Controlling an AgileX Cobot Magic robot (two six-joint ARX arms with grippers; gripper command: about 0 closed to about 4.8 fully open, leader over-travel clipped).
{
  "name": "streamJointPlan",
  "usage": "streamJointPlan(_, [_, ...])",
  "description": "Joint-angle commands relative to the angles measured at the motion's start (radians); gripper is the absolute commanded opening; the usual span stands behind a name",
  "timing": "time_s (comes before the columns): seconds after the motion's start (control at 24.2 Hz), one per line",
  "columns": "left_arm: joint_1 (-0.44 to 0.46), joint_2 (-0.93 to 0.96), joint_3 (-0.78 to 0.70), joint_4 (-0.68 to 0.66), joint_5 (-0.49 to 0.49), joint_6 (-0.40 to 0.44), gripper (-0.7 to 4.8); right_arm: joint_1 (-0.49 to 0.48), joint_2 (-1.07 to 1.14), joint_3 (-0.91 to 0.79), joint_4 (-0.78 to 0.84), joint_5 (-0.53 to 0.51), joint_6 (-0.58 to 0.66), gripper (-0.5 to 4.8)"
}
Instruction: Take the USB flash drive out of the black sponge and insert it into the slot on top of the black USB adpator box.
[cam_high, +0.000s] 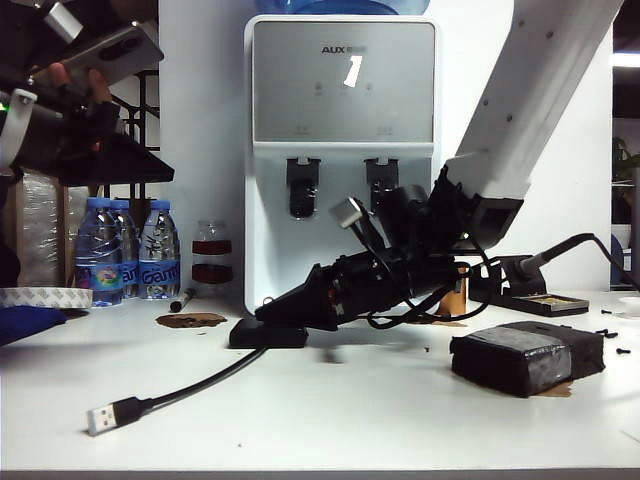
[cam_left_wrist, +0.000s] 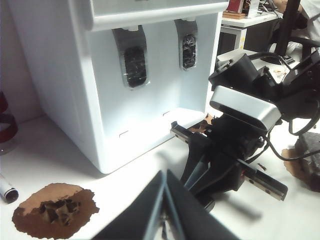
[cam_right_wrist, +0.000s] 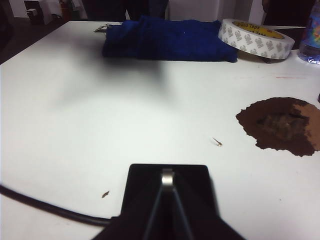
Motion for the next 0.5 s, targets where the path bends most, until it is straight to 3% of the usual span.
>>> streamJointPlan(0.04, [0.000, -0.005, 0.001, 0.011, 0.003, 0.000, -0.04, 0.033, 0.026, -0.014, -0.081, 0.018, 0.006, -0.04])
streamJointPlan(0.12, [0.000, -0.009, 0.001, 0.037, -0.061, -0.001, -0.04, 0.033, 0.024, -0.014, -0.081, 0.021, 0.006, -0.04])
streamJointPlan(0.17, [0.007, -0.039, 0.001, 0.038, -0.167, -0.001, -0.04, 0.033, 0.021, -0.014, -0.081, 0.032, 0.007, 0.23])
streamJointPlan(0.21, [0.015, -0.064, 0.001, 0.037, -0.217, -0.001, -0.04, 0.033, 0.019, -0.013, -0.081, 0.036, 0.007, 0.66])
streamJointPlan(0.25, [0.039, -0.140, 0.001, 0.032, -0.283, -0.007, -0.04, 0.033, 0.015, -0.013, -0.080, 0.064, 0.007, 1.56])
streamJointPlan(0.37, [0.076, -0.264, 0.001, -0.021, -0.315, -0.036, -0.04, 0.033, 0.008, -0.013, -0.073, 0.113, 0.007, 2.73])
streamJointPlan(0.5, [0.106, -0.459, 0.001, -0.208, -0.328, -0.035, -0.05, 0.033, -0.001, -0.013, -0.053, 0.114, 0.021, 2.79])
